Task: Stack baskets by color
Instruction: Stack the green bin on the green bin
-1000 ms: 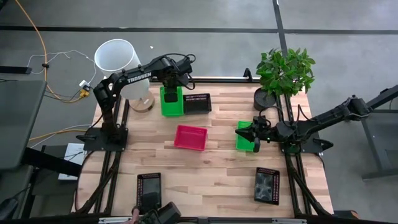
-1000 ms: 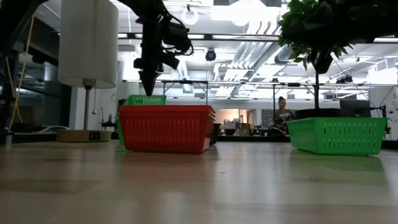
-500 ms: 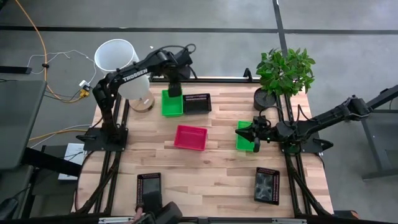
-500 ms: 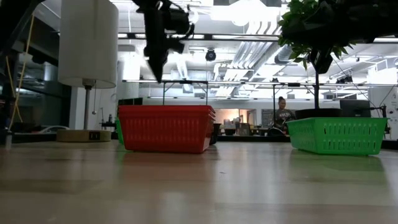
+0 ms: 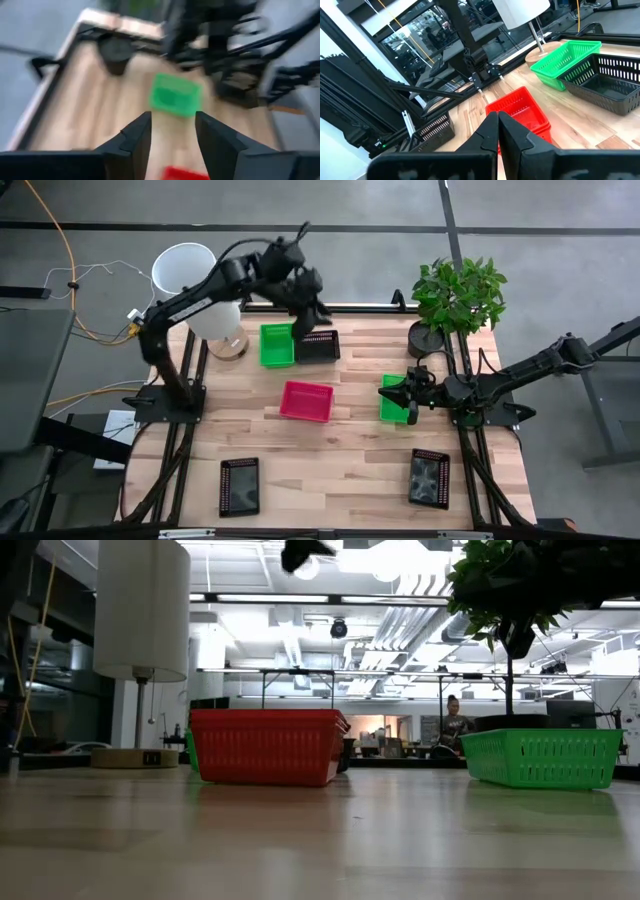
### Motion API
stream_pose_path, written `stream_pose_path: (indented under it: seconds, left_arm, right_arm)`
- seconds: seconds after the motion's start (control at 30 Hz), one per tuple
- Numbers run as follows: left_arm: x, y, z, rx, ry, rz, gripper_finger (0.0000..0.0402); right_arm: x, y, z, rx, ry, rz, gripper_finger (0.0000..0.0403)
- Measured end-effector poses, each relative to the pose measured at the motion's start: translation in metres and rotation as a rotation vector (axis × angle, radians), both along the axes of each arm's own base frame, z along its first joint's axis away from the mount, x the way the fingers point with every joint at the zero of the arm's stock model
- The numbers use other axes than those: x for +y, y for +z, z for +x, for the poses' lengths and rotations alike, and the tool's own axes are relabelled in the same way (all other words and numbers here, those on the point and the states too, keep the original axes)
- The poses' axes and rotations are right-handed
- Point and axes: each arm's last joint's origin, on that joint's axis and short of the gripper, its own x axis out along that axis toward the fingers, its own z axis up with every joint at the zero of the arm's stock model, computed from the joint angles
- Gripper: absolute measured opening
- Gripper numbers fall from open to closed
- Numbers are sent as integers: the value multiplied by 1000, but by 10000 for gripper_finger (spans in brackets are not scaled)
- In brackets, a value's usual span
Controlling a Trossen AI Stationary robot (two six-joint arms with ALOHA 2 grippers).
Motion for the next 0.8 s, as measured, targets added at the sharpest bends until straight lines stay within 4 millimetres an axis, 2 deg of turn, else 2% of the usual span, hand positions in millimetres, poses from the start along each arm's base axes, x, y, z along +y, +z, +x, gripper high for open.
stream_pose_path:
  seconds: [0.1,0.2,0.33,0.43,0.6,0.8]
  left_arm:
    - [-37,4,0,-73,-58,-18,124]
    - [-79,-2,-3,-187,-75,-9,114]
    - [-129,-25,-20,-370,-44,-12,106]
    - [-158,-47,-41,-476,-40,-27,104]
    - [-186,-81,-79,-587,-63,-33,104]
    - [-190,-110,-118,-715,21,-25,103]
  right_arm:
    - [0,0,0,0,0,-1,0]
    - [0,0,0,0,0,-3,0]
    - [0,0,0,1,1,-10,0]
    - [0,0,0,0,1,-10,0]
    - [0,4,0,-37,-2,0,0]
    - [-1,10,0,-91,-23,-11,0]
